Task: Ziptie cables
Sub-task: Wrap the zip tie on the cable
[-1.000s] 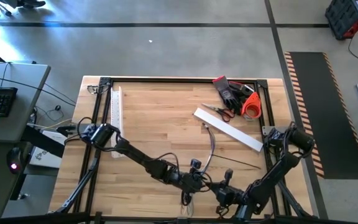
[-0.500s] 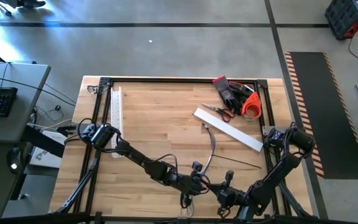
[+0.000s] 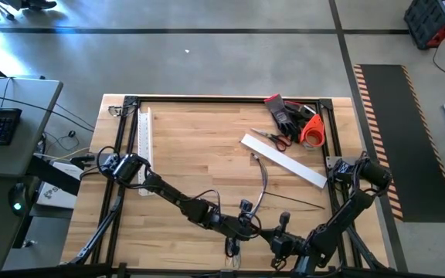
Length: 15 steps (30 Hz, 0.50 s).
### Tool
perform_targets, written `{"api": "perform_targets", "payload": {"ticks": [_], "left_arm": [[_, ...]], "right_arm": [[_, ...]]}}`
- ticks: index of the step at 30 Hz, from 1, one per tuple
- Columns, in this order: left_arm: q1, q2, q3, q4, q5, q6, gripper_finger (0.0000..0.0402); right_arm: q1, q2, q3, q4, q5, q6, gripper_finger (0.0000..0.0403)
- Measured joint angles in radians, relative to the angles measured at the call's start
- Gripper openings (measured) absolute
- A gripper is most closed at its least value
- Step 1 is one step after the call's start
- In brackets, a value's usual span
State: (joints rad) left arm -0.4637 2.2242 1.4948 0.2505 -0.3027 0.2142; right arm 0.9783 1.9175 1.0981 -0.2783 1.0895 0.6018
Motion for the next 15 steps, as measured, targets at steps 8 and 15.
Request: {"api": "perform_targets", "payload": {"ticks": [8, 15], "left_arm": [[-0.003, -0.020, 0.000, -0.099, -0.046, -0.008, 0.0003], [-0.009, -0.062, 0.001, -0.213, -0.087, -0.013, 0.0001]], "right_arm": [[0.008, 0.000, 0.000, -0.072, -0.028, 0.078, 0.0000], [0.053, 0.000, 0.000, -0.221, -0.050, 0.266, 0.0000]]}}
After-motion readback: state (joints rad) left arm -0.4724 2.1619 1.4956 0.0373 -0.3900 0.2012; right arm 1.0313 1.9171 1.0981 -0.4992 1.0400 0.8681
